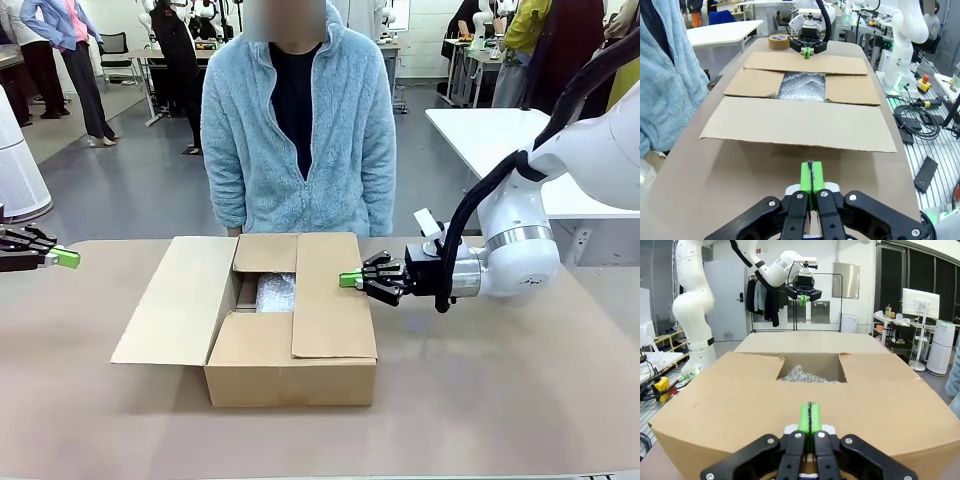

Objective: Wrap the clocks to prevent damage.
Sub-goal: Push the left (or right) flap of the Package Box to close it.

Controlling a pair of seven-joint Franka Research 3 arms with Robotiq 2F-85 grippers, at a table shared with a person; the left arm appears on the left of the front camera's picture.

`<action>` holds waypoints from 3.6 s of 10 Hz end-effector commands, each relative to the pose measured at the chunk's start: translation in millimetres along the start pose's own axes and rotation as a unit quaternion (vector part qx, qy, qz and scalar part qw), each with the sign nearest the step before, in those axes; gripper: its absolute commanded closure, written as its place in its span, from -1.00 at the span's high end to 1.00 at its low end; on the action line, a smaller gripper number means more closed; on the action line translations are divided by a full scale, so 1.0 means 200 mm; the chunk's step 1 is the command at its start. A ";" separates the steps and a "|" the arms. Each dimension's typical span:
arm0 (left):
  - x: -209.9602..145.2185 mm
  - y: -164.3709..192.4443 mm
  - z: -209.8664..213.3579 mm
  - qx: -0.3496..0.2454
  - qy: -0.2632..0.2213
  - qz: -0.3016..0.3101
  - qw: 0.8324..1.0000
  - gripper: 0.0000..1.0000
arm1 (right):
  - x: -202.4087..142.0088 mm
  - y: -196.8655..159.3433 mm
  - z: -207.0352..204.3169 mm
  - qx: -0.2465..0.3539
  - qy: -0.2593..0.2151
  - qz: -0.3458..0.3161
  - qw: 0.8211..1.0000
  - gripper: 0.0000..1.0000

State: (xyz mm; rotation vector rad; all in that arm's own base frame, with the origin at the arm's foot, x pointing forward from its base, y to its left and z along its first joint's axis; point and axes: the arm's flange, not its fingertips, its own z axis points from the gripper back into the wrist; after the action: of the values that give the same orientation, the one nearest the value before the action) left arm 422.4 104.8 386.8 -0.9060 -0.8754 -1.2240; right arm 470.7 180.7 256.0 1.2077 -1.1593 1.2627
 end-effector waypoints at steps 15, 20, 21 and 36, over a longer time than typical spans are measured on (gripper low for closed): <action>-0.25 0.13 -0.54 -0.045 0.150 -0.012 0.988 -0.99 | -0.02 0.00 0.00 -0.002 -0.002 -0.004 1.000 -0.98; -0.22 0.10 -0.77 -0.070 -0.009 0.040 0.997 -0.99 | -0.02 0.00 0.00 -0.002 -0.002 -0.004 1.000 -0.98; -0.17 0.10 -0.79 -0.075 -0.037 0.042 0.996 -0.99 | -0.02 0.00 0.00 -0.002 -0.002 -0.004 1.000 -0.98; 0.09 0.11 -1.22 -0.109 -0.113 -0.040 0.987 -0.99 | -0.02 0.00 0.00 -0.002 -0.002 -0.004 1.000 -0.98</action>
State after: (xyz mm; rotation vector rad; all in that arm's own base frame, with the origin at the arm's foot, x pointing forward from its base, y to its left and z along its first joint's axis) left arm 459.2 -115.1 309.1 -1.2473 -0.9228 -1.2945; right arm 470.8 180.1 255.8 1.2086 -1.1601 1.2610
